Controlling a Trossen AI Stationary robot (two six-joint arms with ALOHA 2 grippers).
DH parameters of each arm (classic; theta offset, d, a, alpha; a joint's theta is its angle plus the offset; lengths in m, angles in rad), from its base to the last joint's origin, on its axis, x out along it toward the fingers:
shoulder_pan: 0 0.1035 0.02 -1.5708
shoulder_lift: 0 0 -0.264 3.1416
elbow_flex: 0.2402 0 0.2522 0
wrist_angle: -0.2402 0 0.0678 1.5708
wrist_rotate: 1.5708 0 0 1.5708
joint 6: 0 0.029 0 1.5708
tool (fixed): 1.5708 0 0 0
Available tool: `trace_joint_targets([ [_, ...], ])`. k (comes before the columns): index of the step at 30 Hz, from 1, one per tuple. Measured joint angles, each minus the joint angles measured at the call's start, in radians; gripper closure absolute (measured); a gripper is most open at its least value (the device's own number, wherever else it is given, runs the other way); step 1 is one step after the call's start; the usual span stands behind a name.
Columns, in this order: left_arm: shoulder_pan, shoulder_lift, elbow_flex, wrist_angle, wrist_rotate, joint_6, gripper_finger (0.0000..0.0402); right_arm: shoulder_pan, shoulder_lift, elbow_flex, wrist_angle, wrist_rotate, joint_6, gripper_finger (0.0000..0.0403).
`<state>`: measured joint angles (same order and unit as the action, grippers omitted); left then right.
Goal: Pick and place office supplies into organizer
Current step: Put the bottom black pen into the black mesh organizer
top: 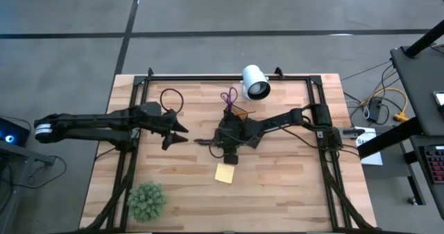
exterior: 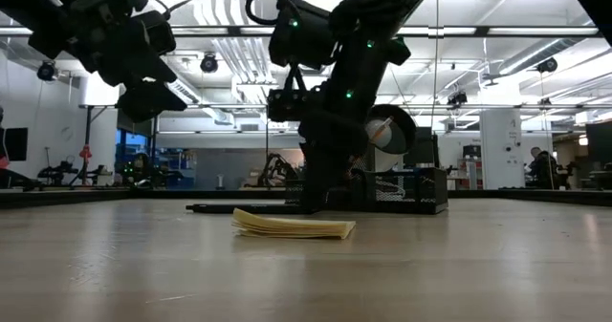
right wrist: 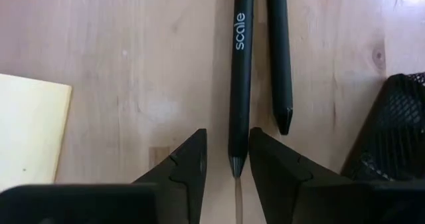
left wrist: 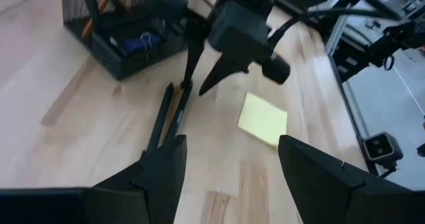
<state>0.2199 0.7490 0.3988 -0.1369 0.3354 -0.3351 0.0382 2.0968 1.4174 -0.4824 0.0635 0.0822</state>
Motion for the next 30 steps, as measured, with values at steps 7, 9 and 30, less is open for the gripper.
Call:
trace_joint_targets([
  [7,0.0,0.034,0.0,0.003,0.0,0.001,0.0178,-0.009,0.0,-0.03,0.014,0.003,0.008,0.0321],
  [9,0.0,0.041,0.0,0.002,0.0,0.001,0.0178,-0.01,-0.002,-0.042,0.024,0.003,0.008,0.033],
  [30,0.0,0.041,0.0,0.079,0.0,-0.003,0.0178,-0.009,-0.009,-0.056,0.074,-0.008,0.082,0.0387],
])
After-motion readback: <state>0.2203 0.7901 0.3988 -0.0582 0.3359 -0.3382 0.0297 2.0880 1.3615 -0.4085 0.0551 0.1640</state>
